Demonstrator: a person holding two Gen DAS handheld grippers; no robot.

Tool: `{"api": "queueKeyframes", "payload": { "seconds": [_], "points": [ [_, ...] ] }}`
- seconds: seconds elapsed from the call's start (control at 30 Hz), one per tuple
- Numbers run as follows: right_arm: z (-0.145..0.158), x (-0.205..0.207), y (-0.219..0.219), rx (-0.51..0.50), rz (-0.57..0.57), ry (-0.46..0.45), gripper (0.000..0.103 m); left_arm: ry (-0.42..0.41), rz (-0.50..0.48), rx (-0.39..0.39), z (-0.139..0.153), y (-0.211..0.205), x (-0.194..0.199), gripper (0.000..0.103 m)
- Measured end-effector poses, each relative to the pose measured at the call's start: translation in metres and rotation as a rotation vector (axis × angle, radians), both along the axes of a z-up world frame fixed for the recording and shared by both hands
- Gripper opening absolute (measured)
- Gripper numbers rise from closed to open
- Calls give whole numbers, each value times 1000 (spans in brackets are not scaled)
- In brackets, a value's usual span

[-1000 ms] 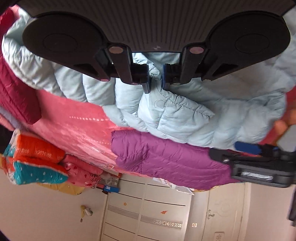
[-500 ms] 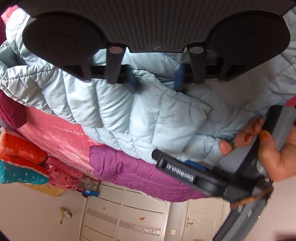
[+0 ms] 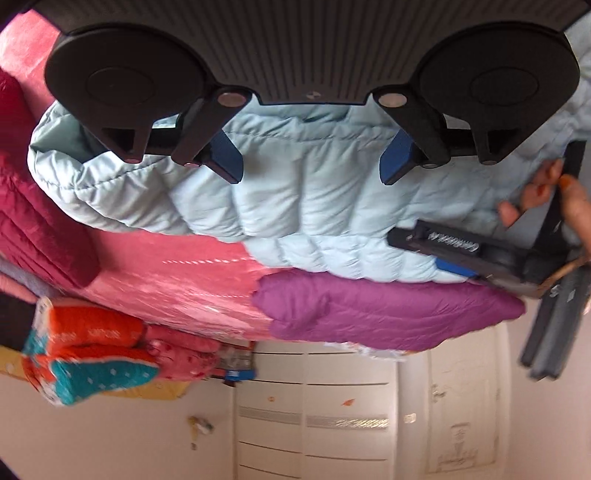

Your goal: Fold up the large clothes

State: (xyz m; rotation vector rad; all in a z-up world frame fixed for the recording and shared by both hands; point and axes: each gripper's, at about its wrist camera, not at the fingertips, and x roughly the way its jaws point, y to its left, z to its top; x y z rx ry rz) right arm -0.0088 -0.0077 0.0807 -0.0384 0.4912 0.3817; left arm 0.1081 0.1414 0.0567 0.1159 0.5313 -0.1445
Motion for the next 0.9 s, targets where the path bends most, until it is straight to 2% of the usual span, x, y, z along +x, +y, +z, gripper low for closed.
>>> {"api": "queueKeyframes", "payload": {
  "seconds": [0.13,0.23,0.33,0.5,0.63,0.73,0.8,0.87,0.9],
  "points": [
    [-8,15,-4,48,-39,60,101,6,30,36,6,-10,8,81],
    [-17,23,-2,37,-42,117,101,44,56,109,1,-22,22,80],
    [-20,25,2,33,-40,138,102,111,84,149,-8,-30,38,80],
    [-22,34,1,49,-30,185,103,174,35,190,-15,-40,48,81],
    [-17,40,-3,68,-30,219,103,206,27,166,-12,-44,54,85],
    [-19,41,-1,70,-30,231,103,209,24,221,-20,-50,61,87],
    [-21,44,0,68,-30,237,103,193,28,244,-23,-53,62,81],
    [-21,44,0,73,-29,241,103,195,48,215,-20,-49,64,55],
    [-21,45,0,77,-29,244,103,197,67,195,-17,-45,66,47]
  ]
}}
